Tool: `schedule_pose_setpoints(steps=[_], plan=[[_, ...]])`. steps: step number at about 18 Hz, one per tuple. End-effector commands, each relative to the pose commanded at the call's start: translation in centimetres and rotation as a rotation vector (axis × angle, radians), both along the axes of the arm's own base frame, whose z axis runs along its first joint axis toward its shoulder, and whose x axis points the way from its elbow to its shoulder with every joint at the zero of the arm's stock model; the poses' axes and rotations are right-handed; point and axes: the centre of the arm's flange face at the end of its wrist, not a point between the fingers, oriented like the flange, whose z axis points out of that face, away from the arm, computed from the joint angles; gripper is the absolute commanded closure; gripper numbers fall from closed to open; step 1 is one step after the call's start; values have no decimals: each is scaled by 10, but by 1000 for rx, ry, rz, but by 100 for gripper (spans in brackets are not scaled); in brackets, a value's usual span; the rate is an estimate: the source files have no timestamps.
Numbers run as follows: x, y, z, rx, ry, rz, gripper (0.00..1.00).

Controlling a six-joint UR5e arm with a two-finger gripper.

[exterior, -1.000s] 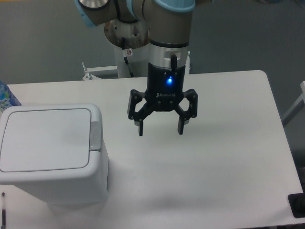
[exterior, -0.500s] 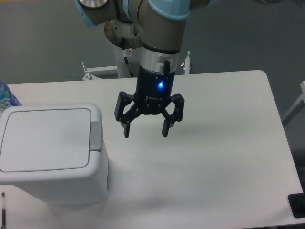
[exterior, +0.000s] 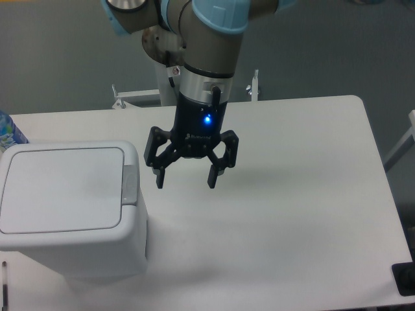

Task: Open the trash can

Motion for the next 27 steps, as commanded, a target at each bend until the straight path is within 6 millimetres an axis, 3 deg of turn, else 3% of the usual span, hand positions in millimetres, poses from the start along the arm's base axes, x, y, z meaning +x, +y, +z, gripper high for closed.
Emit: schedule_pose_setpoints(steps=[16,19,21,22,23,25,27], plan=[[9,6,-4,-4,-11,-5,0],[6,9,5,11,9,-8,0],[-11,8,18,46,63,8,0],[-31,2,28,64,93,39,0],[-55,-8,33,63,117,75,0],[-83,-23,49,48,193,109,0],[-113,-47,49,-8,273,122,0]])
